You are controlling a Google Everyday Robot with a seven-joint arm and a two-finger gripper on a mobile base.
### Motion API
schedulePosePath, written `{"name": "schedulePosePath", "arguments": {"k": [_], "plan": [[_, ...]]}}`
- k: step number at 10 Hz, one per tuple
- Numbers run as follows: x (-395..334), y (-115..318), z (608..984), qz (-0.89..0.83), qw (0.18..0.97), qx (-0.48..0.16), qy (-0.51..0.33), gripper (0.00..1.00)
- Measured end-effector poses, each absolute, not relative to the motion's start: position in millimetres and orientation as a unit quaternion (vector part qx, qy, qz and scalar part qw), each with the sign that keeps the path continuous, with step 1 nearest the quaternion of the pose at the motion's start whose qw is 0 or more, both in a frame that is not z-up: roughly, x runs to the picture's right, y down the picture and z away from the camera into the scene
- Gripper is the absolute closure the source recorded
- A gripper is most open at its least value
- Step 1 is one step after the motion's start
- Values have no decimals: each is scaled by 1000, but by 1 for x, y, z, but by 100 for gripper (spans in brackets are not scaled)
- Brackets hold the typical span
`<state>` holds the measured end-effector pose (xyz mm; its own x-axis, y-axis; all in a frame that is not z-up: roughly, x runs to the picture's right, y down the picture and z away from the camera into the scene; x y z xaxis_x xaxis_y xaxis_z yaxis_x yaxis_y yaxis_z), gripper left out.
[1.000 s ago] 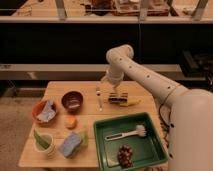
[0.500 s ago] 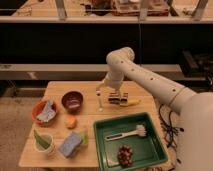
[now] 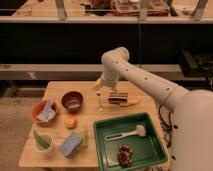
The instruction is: Place fork in purple bowl
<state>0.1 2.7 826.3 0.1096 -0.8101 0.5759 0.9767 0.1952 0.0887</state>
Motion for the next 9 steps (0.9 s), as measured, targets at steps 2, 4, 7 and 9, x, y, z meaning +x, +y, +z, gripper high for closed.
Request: {"name": "schedulePosePath", "arguments": {"k": [2,4,7,9], "plan": [[-23,-2,838,-686,657,-155,-271,21],[-34,-6,844,-722,616,-155,-273,21],[-33,-4,847,-723,609,-154,-287,21],[-50,3,873,-729,596,-142,-305,21]]}}
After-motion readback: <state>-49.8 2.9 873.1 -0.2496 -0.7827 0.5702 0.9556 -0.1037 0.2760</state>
